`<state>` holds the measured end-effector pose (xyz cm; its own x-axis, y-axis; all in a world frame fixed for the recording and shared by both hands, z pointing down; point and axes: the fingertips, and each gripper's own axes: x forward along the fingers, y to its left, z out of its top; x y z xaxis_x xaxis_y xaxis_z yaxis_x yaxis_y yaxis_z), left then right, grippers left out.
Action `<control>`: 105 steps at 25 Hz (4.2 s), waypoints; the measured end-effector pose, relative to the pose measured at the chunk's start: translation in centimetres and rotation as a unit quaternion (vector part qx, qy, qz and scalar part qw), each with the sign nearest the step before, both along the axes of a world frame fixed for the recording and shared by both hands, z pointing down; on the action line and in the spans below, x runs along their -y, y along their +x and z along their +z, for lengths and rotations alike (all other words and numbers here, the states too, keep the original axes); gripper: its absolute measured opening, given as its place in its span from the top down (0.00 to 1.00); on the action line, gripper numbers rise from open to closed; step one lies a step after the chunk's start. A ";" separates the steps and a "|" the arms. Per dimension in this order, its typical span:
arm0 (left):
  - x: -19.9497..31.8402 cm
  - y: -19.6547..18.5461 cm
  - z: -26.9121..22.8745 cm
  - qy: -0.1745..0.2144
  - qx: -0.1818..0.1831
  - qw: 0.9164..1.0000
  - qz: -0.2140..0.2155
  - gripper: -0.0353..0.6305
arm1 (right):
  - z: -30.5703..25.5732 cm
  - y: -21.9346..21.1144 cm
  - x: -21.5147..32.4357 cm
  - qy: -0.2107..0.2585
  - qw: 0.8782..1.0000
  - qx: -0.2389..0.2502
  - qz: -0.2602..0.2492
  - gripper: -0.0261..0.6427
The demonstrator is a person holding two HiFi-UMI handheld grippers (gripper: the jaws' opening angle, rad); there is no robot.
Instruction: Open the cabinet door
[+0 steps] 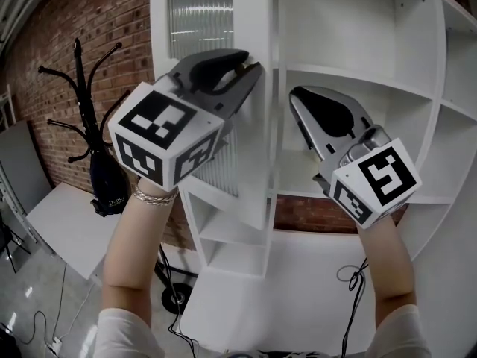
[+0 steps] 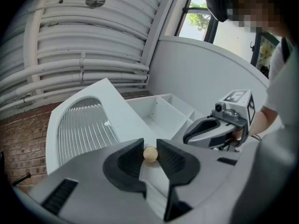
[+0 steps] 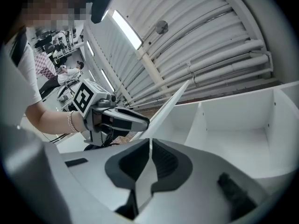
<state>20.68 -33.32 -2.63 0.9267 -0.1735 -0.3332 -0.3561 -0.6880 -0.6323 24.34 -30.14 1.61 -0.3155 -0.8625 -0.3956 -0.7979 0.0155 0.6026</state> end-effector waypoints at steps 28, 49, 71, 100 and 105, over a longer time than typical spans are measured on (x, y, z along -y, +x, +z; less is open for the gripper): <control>-2.6 -12.0 0.6 0.021 -0.010 0.999 0.027 0.81 | -1.7 -9.5 1.7 0.000 0.995 0.002 -0.100 0.92; -0.1 -22.6 -0.3 0.025 -0.050 0.992 -0.114 0.92 | -1.7 -20.3 3.7 -0.005 0.979 -0.010 -0.203 0.91; 2.2 -31.1 1.9 -0.024 -0.076 0.967 -0.241 0.92 | 1.0 -28.6 6.4 -0.041 0.954 -0.017 -0.295 0.91; -3.9 -16.1 16.0 -0.028 0.083 0.989 -0.123 0.92 | 11.1 -17.7 5.1 -0.089 0.972 0.020 -0.219 0.91; -2.9 -13.8 19.2 -0.062 0.092 0.990 -0.087 0.92 | 15.1 -14.5 4.8 -0.120 0.973 0.043 -0.190 0.91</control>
<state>6.86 -30.38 16.52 0.9224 -0.3646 -0.1277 -0.3626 -0.7028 -0.6121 9.81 -34.90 16.70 -0.6040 -0.7614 -0.2353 -0.7546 0.4514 0.4763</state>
